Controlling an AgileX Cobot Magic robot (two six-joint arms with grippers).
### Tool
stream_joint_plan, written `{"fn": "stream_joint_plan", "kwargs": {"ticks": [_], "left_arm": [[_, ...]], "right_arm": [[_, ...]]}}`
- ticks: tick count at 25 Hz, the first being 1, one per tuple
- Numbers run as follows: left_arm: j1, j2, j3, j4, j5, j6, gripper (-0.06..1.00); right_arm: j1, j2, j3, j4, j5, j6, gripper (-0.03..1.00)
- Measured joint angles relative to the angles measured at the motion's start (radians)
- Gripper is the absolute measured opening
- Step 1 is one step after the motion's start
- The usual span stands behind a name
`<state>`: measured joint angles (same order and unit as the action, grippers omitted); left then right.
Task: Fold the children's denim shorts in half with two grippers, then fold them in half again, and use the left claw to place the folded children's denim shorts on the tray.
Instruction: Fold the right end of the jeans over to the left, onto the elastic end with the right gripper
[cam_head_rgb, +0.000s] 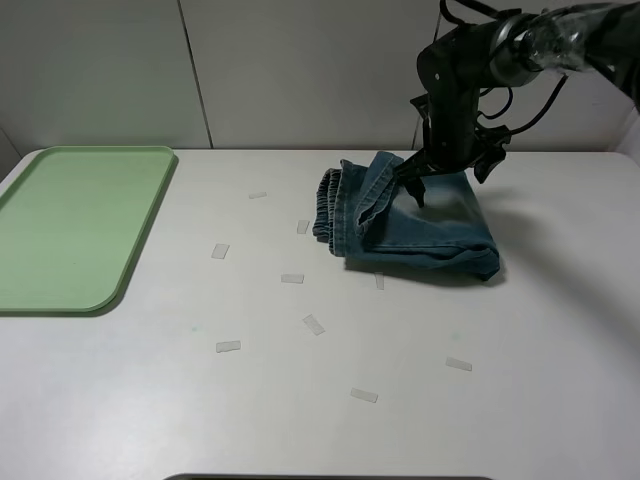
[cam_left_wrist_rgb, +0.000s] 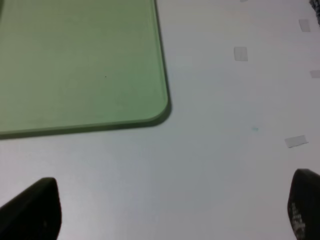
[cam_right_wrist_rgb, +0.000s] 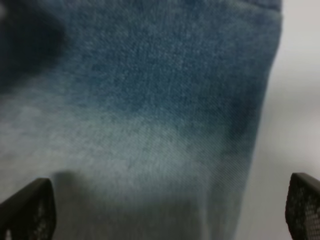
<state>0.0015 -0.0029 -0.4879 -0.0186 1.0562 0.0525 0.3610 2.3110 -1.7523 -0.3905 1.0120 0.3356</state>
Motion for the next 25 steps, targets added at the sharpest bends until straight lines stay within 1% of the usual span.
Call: {"fn": "stream_joint_plan", "kwargs": {"ticks": [3,8,14,17,22,25], "left_arm": [[0.000,0.000,0.000,0.000,0.000,0.000,0.89],[0.000,0.000,0.000,0.000,0.000,0.000,0.89],[0.000,0.000,0.000,0.000,0.000,0.000,0.89],[0.000,0.000,0.000,0.000,0.000,0.000,0.89],[0.000,0.000,0.000,0.000,0.000,0.000,0.89],[0.000,0.000,0.000,0.000,0.000,0.000,0.89]], "right_arm": [[0.000,0.022,0.000,0.008,-0.023,0.000,0.69],[0.003,0.022,0.000,0.068,-0.069,-0.014,0.69],[0.044,0.021,-0.008,0.119,-0.099,-0.026,0.69],[0.069,0.021,-0.063,0.149,-0.095,-0.028,0.69],[0.110,0.020,-0.210,0.218,-0.069,-0.048,0.69],[0.132,0.015,-0.272,0.246,-0.059,-0.064,0.69]]}}
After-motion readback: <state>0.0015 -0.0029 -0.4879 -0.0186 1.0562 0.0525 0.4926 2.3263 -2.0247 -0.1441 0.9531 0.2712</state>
